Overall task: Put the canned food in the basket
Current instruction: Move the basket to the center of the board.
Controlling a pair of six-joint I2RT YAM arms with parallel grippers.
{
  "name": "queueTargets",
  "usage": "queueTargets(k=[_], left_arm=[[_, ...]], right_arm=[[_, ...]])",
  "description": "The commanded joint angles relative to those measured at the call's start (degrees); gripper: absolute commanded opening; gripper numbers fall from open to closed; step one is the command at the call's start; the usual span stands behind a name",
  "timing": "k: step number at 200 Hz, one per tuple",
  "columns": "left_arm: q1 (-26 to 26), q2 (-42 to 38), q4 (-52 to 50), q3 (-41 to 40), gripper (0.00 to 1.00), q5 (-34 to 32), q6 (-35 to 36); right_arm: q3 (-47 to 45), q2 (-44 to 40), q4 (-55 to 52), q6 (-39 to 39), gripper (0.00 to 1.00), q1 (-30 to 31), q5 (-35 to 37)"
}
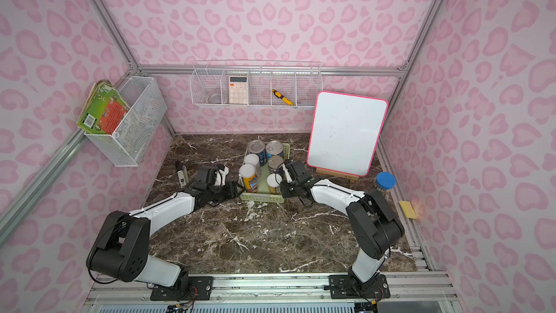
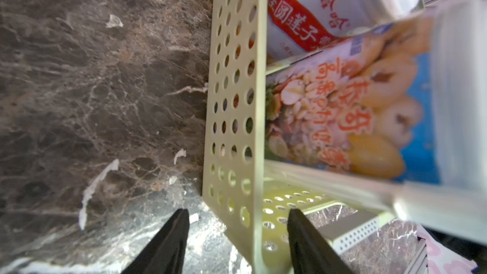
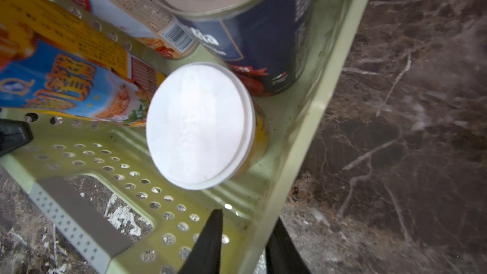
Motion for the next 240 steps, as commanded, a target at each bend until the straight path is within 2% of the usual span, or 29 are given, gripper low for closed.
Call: queueTargets(k=[1,19,31,87,133,163,169,181,197,225,240], left_arm=[[-0.3,-2.8,-1.7,-1.7,0.64,-1.0,-1.6],[-0.4,-6.1,-3.9,-2.9,0.66,-1.7,-2.3],[-0.4,-8.7,-5.9,-3.4,0.66,-1.9,-3.0],[-0.7,-21.6,-15.1,-4.6,0.68,-3.9,-4.1],[-0.7,-24.3,-17.5,-4.0,0.69,-5.0,-4.1],[-0.7,-25.4,-19.1,-3.0,0.72,-6.5,-3.9],[-0.7,-25.7,-19.6,-2.7,0.74,-7.1,-3.8],[-0.7,-26.1,-20.9,-1.6,0.80,-8.5,-3.7],[-0.6,-26.6,-22.2,0.0,0.88,-9.8,-3.2],[-0.6,-26.4,-24.0,3.7,0.94,-11.2,-2.2],[-0.6,-26.0,-24.9,5.8,0.96,-11.8,-1.5]], right_arm=[[-0.2,0.2,-10.1,-3.7,0.23,-0.4,0.4],[0.1,0.7,-11.1,-4.3,0.21,-0.4,-0.1],[0.1,0.5,-12.1,-4.6,0.15,-0.4,-0.4],[-4.1,-3.2,-14.8,-3.8,0.13,2.2,-2.8],[-6.2,-3.9,-14.0,2.4,0.13,7.1,-4.4],[-7.5,-5.6,-13.6,3.5,0.18,6.8,-3.6],[-7.6,-6.2,-13.9,3.3,0.22,6.4,-3.2],[-7.3,-7.4,-14.5,2.7,0.42,5.3,-2.3],[-5.7,-9.7,-16.0,0.8,0.60,3.6,-1.3],[0.2,-13.3,-19.4,-3.4,0.80,1.1,0.3],[3.6,-13.3,-19.9,-6.1,0.84,-0.1,1.1]])
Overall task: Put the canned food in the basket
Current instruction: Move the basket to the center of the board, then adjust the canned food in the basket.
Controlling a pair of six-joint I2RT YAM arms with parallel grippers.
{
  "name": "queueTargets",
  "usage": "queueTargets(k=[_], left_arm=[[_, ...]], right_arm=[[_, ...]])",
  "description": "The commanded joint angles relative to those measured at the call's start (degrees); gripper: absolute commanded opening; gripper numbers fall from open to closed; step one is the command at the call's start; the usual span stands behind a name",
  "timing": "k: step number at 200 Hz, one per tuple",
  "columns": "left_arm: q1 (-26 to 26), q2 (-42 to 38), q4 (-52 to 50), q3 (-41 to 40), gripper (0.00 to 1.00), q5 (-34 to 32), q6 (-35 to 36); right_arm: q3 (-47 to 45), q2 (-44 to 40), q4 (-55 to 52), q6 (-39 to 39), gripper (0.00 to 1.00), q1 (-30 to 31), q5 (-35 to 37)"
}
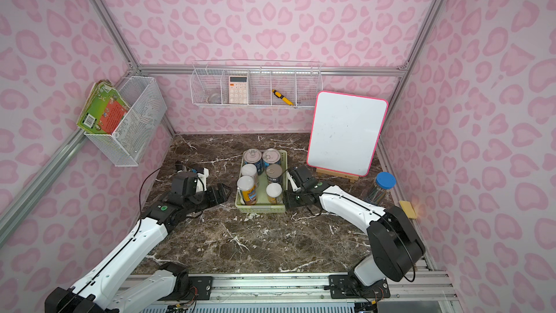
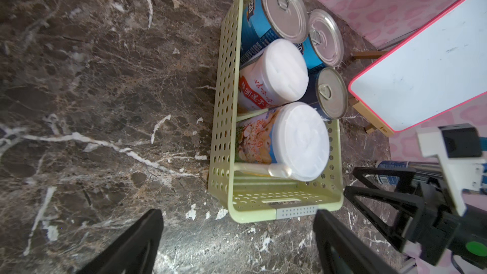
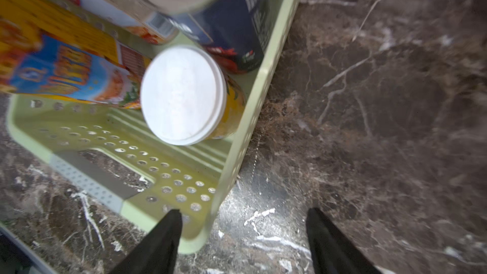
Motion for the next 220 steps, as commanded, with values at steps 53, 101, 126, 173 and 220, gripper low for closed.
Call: queueTargets(k=[53,101,126,173,220], left_arm=[[0.7,2.3,-4.2,8.9,0.99,-2.8,5.0],[2.7,1.4,-5.9,10.2,0.99,-2.4,6.9],[4.5,-0.2,-5.8,9.0,0.99,-1.5,7.0],[5.6,-1.0,-6.0,8.1,0.99,-0.9,7.0],[5.8,-1.3,-6.1,8.0,0.99,-1.0,7.0]], right_arm=[[32.7,19.5,-12.9,-13.7,0.99,-4.0,1.8],[59.1,39.1,-22.0,-17.4,0.99,-4.0,1.9],[67.7,45.2,-26.2,-18.8,0.99,-4.0,2.8],[72.6,50.6,-28.8,-19.8,0.99,-3.6,0.5],[74.3,52.9,-29.6,-20.3,0.99,-3.0,0.7]])
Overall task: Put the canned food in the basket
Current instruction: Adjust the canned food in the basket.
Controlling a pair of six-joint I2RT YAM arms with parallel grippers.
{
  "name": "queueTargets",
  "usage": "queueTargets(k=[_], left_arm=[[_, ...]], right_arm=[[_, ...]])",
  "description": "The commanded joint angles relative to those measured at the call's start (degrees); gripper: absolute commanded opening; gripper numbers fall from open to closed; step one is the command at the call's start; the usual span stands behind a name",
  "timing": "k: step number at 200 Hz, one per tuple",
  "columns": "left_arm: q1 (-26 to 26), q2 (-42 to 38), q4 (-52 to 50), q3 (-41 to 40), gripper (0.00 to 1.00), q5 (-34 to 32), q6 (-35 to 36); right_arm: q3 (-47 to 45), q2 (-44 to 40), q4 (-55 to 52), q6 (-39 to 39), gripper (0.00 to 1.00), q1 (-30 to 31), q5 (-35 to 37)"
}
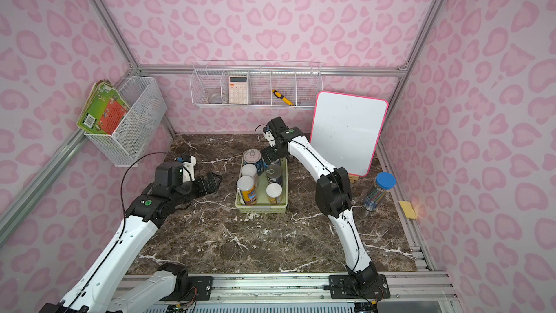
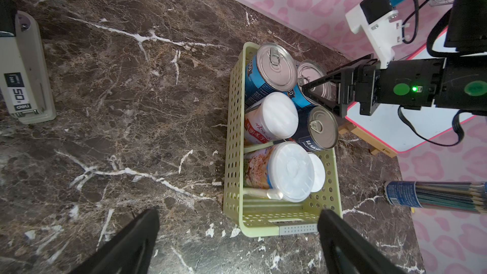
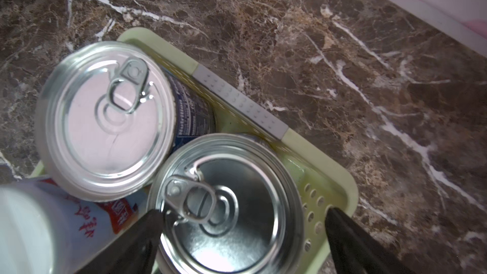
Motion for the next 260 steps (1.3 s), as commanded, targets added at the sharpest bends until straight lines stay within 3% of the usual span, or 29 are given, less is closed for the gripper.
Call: queueTargets(k=[1,59,110,216,260], left_arm=[[0.2,-0.4,-0.2,0.0,0.99,0.3,0.6],[0.3,-0.3,-0.8,-0.3,0.99,-0.1,0.8],[0.5,-0.7,-0.8,-0.7,0.99,-0.1,0.9],[0.6,-1.6,-1.1,-1.4,0.99,-0.2,1.4],[0.6,-1.6,-1.2,-1.4,0.99,-0.1,1.6]], right_arm=[[0.9,1.4,-4.4,-1.1,0.99,0.5,0.4],[0.4,-3.3,-1.3,-0.6,0.99,0.5,-0.1],[0.2,0.1,-3.5,-1.4,0.99,1.2,-1.0],[0.2,-1.2,-4.4,-2.8,0.99,2.4,11.0],[-1.1,-0.3,-4.2,-2.4,0.99,2.8,11.7]])
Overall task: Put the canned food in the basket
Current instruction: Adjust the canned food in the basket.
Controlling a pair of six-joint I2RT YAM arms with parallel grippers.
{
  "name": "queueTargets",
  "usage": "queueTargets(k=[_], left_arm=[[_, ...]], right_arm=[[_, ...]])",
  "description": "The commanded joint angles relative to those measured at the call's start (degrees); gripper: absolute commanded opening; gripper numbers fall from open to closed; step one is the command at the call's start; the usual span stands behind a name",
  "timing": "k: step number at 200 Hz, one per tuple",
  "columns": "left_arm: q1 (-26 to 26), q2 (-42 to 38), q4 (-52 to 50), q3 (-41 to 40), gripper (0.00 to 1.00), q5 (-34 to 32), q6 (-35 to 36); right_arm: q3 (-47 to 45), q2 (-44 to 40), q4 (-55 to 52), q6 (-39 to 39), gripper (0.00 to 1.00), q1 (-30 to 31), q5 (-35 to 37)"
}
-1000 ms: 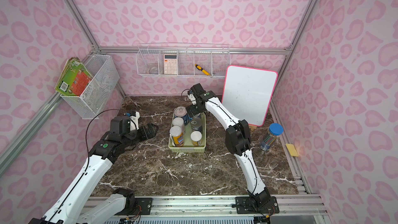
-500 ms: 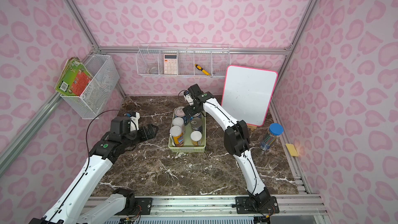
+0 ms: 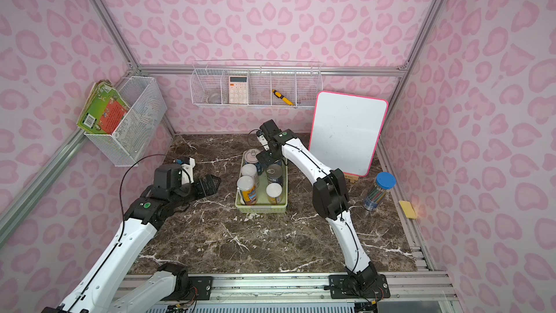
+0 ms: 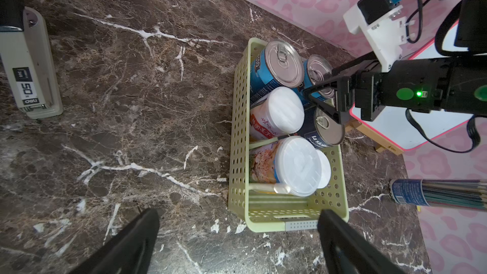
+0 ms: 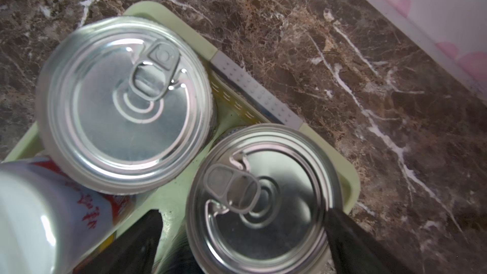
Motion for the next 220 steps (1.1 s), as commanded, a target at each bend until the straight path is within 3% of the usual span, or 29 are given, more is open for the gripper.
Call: queueTargets(k=[1,84,171,190,220], left_arm=[[0.1,-0.3,-0.6,-0.1,0.99,0.0,0.5],[0.3,-0.6,-0.7,-0.5,0.99,0.0,1.1],[0.4,-0.7,-0.6,-0.8,0.99,-0.1,1.3],[0.5,-0.8,-0.6,-1.0,0.99,0.0,1.3],[0.5,-0.9,-0.6,-1.3,0.99,0.0,1.5]], right_arm=[[-0.3,0.6,-2.9,0.8,0.99,0.1,3.4],[-0.6,-1.0,-2.5,1.2,0.99,0.2,6.0],[0.3,2.7,-0.9,1.5,0.99,0.0,2.8],[0.8,3.1,-0.2,1.7,0.92,-0.6,2.6],[1.1,3.3,-0.1,0.8,0.72,-0.7,2.5]])
